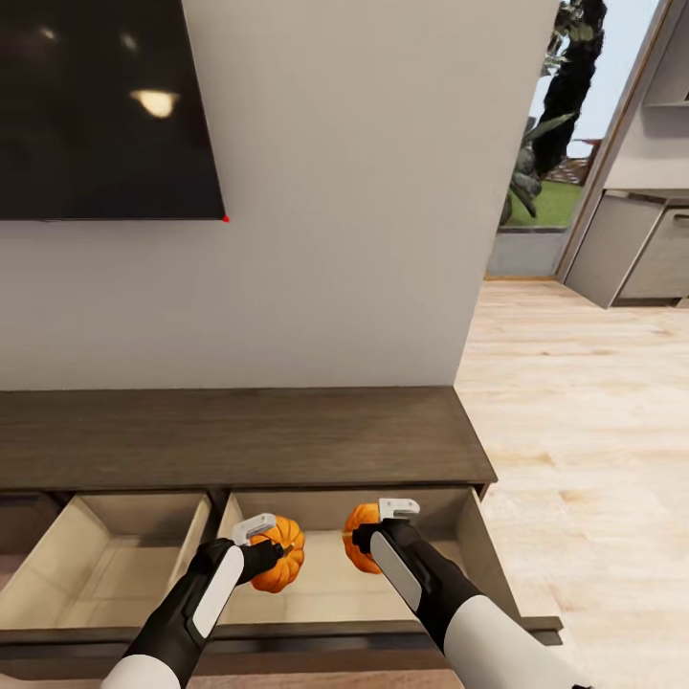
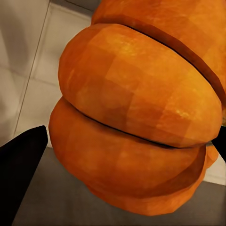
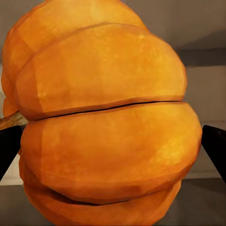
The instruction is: Place each of the two pumpkins and all three candles from the living room inside a cabinet in the living room (use any cabinet), then make sure every cabinet is closed, and position the cauldron so it is next to a table in the living room.
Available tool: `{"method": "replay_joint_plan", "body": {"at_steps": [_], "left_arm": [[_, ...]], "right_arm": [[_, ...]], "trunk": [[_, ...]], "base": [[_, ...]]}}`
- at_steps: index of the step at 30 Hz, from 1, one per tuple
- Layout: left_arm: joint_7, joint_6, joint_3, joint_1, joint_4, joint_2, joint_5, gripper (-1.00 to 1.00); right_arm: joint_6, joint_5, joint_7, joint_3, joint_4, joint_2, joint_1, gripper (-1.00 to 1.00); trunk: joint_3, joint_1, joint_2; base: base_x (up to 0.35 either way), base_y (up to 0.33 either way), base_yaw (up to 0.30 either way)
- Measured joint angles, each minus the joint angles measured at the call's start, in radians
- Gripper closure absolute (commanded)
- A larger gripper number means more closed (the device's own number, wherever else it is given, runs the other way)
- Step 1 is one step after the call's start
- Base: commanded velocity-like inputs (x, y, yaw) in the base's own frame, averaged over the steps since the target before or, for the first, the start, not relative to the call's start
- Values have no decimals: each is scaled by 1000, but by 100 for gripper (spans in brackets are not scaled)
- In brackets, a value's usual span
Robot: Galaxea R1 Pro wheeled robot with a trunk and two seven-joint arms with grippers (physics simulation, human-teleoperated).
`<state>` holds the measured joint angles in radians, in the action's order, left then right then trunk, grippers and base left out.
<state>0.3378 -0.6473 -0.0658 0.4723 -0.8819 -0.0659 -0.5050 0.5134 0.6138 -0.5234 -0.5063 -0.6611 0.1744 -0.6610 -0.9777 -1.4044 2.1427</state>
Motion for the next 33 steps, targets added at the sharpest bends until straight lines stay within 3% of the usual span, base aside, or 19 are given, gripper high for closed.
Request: {"method": "replay_joint_plan", "body": {"at_steps": [33], "left_arm": [[-1, 4, -1, 0, 0, 0, 1, 100]], "right_arm": [[12, -2, -13, 7, 12, 0, -1, 100]], "trunk": [[-100, -123, 224]], "base": [[0, 0, 0]]}}
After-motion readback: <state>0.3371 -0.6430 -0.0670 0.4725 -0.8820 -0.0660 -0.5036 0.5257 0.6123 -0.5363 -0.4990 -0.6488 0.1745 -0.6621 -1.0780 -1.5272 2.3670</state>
